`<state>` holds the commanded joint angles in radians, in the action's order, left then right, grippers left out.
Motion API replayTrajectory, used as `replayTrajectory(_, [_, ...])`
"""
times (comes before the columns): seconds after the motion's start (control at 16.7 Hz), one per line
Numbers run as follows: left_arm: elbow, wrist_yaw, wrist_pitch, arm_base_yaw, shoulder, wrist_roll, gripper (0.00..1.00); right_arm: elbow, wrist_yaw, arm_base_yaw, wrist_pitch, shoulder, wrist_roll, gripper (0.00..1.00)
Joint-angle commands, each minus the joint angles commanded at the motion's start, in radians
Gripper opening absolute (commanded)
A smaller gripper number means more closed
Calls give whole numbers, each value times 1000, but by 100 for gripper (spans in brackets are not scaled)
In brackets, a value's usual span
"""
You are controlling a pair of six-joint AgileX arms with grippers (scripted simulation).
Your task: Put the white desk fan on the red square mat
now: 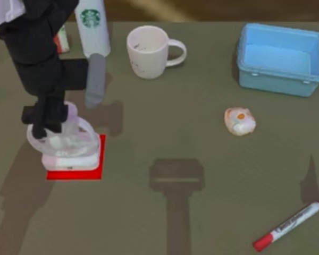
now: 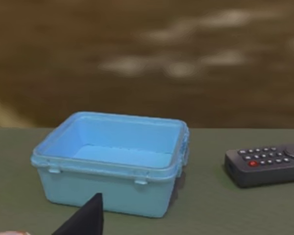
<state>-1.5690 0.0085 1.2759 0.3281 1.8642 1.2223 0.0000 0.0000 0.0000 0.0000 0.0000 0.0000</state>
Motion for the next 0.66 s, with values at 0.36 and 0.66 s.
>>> replayTrajectory(0.36, [0,0,0,0,0,0,100,0,0,0,0,0,0,100])
replayTrajectory(0.66, [0,0,0,0,0,0,100,0,0,0,0,0,0,100])
